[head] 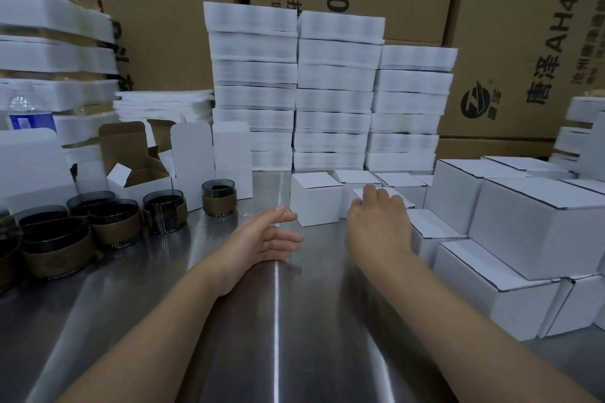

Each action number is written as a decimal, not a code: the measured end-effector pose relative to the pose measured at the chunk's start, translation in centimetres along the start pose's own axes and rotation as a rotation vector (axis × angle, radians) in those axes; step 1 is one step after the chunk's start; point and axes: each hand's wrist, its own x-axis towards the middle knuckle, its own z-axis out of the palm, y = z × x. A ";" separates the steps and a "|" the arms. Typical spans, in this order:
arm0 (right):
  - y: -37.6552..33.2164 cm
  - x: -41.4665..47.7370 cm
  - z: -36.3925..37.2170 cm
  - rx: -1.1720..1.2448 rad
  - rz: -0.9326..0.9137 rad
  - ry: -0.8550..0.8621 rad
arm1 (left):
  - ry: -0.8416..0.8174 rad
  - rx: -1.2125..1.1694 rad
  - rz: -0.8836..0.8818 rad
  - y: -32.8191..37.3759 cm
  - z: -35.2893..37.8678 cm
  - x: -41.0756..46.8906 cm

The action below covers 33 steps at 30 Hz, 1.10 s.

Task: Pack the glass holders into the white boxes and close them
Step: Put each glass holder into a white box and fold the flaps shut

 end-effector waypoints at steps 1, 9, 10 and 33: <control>0.1 0.0 0.0 -0.045 0.018 -0.035 | -0.004 0.003 0.000 0.0 0.0 0.0; 0.5 -0.2 0.1 -0.274 0.140 -0.250 | 0.001 0.015 -0.010 0.0 0.1 0.1; 0.5 -0.2 0.1 -0.276 0.142 -0.251 | 0.000 0.014 -0.012 0.0 0.1 0.1; 0.3 -0.3 0.6 -0.432 0.039 -0.402 | 0.006 -0.014 -0.011 0.2 0.2 -0.2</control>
